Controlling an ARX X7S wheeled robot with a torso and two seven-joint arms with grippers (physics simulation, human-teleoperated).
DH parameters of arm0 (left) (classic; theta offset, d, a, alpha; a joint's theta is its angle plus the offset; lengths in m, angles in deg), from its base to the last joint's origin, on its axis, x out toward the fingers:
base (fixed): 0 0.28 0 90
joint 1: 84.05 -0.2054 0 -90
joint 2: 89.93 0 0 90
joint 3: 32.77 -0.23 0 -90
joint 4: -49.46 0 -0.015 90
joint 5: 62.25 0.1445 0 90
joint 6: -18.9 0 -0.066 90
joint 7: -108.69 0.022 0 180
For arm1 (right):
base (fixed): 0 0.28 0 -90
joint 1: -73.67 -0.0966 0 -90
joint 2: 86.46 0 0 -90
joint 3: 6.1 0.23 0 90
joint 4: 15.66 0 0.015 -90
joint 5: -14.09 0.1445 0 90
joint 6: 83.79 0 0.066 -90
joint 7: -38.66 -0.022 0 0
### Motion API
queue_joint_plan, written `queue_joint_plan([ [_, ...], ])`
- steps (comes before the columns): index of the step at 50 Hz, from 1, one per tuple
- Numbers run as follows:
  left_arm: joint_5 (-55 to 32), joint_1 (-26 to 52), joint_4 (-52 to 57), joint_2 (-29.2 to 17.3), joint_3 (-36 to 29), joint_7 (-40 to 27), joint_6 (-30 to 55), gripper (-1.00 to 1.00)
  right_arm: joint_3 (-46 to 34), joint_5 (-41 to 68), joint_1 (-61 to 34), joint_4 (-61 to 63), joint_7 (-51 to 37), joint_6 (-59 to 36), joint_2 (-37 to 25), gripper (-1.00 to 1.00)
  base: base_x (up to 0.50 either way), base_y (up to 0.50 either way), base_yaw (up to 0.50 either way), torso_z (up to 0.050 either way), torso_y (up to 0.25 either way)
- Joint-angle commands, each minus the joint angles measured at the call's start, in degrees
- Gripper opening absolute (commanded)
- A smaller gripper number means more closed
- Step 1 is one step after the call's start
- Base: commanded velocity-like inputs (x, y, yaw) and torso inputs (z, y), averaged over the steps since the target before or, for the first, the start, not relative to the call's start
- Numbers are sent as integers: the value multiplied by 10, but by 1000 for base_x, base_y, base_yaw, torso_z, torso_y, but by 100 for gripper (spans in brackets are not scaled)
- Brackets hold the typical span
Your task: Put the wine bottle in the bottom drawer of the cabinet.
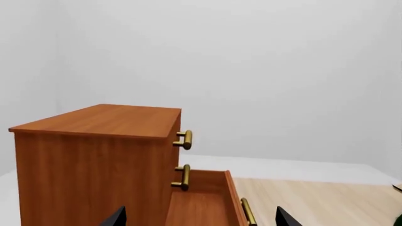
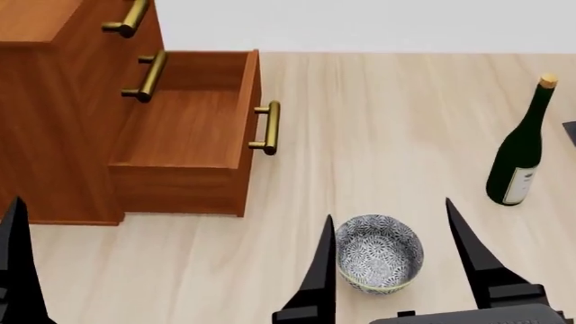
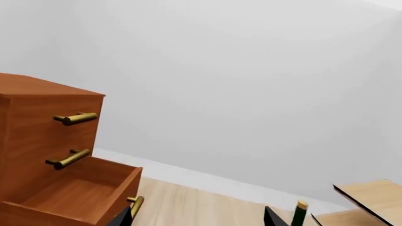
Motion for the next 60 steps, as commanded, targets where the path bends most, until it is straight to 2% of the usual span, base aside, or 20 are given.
queue_joint_plan([
  [1, 11, -4, -7, 0, -13, 2, -11, 100, -3, 3, 3, -5, -5, 11, -7, 100, 188, 0, 0, 0, 0],
  [11, 13, 2, -8, 7, -24, 3, -11, 100, -4, -4, 30, -18, 3, 48, -15, 100, 182, 0, 0, 0, 0],
  [20, 0, 13, -3, -4, -25, -8, -5, 100, -12, -15, 30, -31, 10, 59, -15, 100, 183, 0, 0, 0, 0],
  [60, 0, 30, 0, -17, -48, -25, -23, 100, -19, -6, 18, -31, 4, 54, -17, 100, 205, 0, 0, 0, 0],
])
